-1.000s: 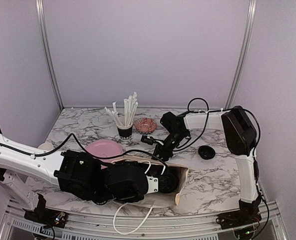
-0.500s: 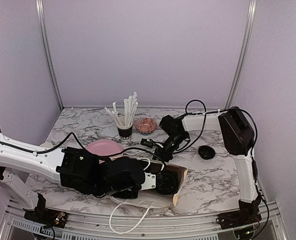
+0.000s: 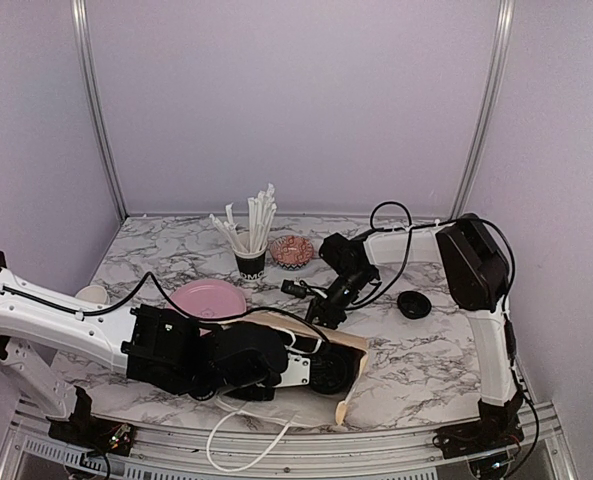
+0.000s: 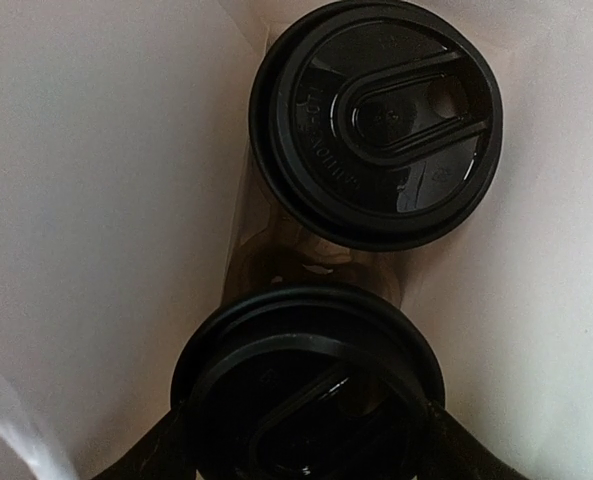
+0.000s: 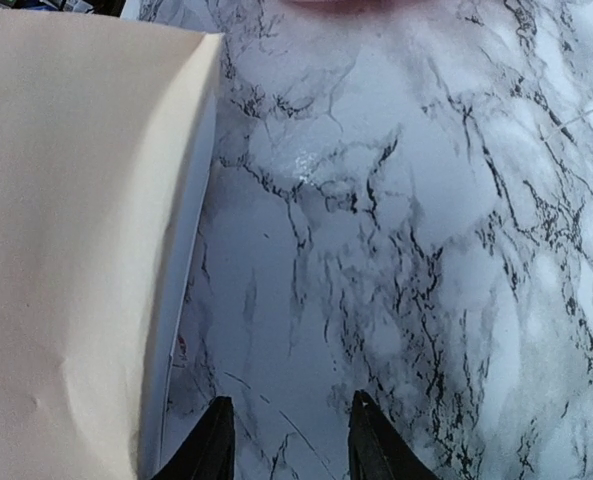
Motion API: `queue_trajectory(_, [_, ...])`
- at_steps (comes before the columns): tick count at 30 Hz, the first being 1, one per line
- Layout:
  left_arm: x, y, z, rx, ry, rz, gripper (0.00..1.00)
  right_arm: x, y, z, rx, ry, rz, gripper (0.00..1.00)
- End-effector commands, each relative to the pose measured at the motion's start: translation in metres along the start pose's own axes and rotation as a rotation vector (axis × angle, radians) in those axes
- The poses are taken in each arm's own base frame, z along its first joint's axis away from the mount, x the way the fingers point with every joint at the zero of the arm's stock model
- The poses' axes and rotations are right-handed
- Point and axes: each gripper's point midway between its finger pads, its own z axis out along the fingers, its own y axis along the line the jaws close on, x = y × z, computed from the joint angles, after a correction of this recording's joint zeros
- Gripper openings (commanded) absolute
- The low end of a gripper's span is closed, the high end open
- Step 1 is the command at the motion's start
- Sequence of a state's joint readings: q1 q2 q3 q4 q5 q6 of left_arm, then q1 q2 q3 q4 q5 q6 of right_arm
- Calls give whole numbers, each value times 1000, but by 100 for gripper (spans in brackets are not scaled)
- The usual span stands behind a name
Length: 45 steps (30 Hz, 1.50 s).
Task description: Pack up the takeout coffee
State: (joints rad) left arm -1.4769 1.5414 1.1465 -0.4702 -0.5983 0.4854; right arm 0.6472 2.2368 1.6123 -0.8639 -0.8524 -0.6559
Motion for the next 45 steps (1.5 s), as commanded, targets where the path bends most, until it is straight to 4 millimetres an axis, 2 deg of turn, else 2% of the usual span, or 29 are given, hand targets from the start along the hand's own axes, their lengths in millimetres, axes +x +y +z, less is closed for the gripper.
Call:
queue_trajectory(1, [-3,9,1,-32,-32,-7,51,-9,14,1,-27,-15,-51,38])
queue_trajectory(17, [-1,7,10,-26,-43,5,50,-8,21,10,-84,-11,-62,38])
queue_trajectory(35, [9,2,34,21,-34,-12,49,-2,32,15,-189,-11,-82,38])
queue_trajectory(37, [6,3,33,29,-43,-18,49,-2,26,10,-163,-5,-74,40])
queue_trajectory(39, [1,4,29,51,-51,-28,49,-2,10,-1,-92,10,-60,43])
queue_trajectory(45, [-11,-3,19,179,-39,-58,49,-7,-38,-85,166,-36,-21,53])
